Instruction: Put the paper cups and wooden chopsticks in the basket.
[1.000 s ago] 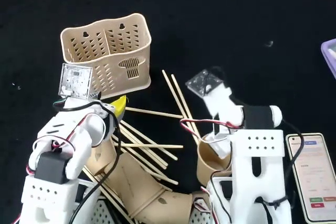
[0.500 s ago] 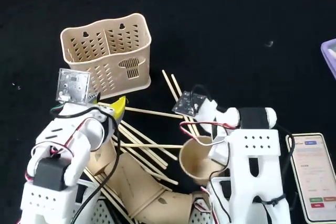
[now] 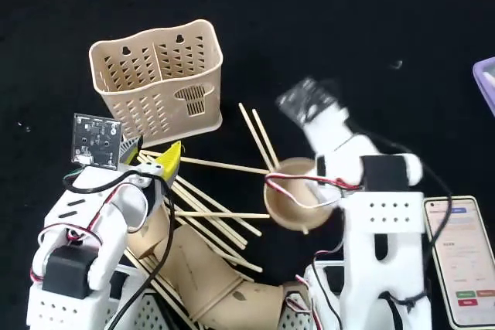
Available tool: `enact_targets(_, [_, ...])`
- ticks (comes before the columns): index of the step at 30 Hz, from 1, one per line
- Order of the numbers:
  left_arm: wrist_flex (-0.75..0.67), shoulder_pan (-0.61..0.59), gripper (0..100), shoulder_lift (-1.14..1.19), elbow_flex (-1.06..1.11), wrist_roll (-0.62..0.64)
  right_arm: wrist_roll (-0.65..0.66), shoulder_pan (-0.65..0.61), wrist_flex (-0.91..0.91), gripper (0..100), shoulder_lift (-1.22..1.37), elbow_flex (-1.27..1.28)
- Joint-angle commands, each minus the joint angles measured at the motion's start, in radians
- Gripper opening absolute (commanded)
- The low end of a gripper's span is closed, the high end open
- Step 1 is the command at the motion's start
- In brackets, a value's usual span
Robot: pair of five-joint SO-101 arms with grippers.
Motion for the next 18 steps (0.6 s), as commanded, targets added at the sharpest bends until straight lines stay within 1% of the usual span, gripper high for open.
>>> enact_targets(1, [-0.002,-0.085,23,-0.006,-0.102,0.002,-0.238,0.0,0.025,1.1,0.013,-0.278])
enact_targets(5, [-0.008,-0.186,23,-0.006,-0.15,0.002,-0.308,-0.115,0.114,1.1,0.044,-0.49])
enact_targets(10, [-0.008,-0.278,23,-0.005,-0.17,0.006,-0.433,-0.245,0.091,1.1,0.133,-0.676])
enact_targets(13, [-0.008,-0.352,23,-0.005,-0.17,0.006,-0.477,-0.285,0.06,1.1,0.196,-0.78])
enact_targets(16, [-0.008,-0.438,23,-0.005,-0.177,0.008,-0.491,-0.292,0.025,1.1,0.257,-0.888])
enact_targets(18, [-0.008,-0.464,23,-0.005,-0.177,0.008,-0.491,-0.292,-0.003,1.1,0.294,-0.955])
